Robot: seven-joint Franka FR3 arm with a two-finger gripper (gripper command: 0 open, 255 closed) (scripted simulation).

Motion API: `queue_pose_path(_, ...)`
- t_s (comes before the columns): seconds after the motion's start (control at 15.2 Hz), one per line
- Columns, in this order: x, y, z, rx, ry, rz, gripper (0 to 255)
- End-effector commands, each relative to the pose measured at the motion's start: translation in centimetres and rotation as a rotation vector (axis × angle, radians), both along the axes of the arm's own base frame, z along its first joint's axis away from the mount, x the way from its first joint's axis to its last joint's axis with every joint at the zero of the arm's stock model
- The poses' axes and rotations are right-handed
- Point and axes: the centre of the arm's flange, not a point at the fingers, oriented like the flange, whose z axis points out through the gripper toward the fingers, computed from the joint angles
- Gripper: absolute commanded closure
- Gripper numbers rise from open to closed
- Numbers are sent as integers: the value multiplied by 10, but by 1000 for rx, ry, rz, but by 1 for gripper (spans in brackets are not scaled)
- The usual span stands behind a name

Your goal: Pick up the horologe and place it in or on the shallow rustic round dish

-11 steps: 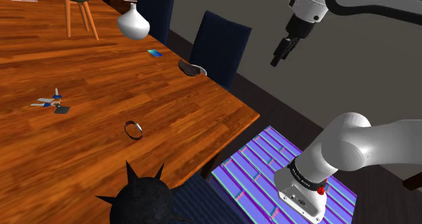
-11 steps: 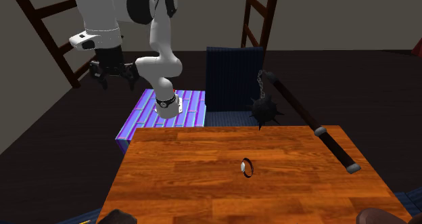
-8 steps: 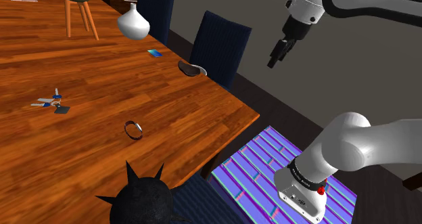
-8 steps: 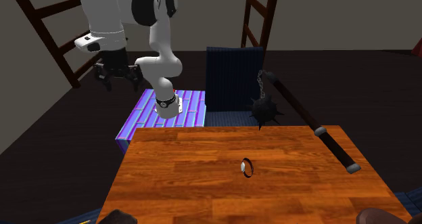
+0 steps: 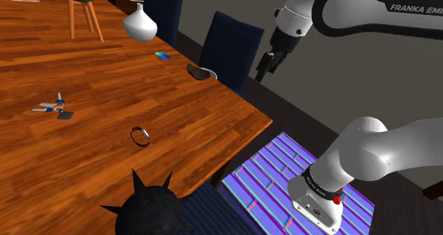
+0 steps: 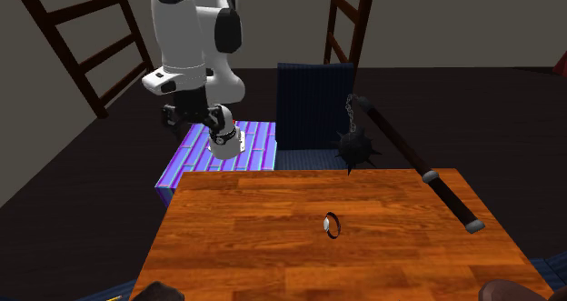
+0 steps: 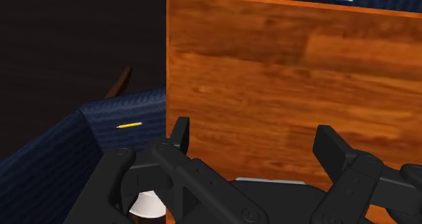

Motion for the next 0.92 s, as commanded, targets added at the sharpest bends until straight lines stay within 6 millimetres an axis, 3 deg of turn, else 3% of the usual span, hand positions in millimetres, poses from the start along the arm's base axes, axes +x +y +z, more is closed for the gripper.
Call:
queue_pose_path(0.0,5,24,-9,4,-5,-2,0)
queue_pose_path(0.86,44,176,-69,24,-31,-7,0)
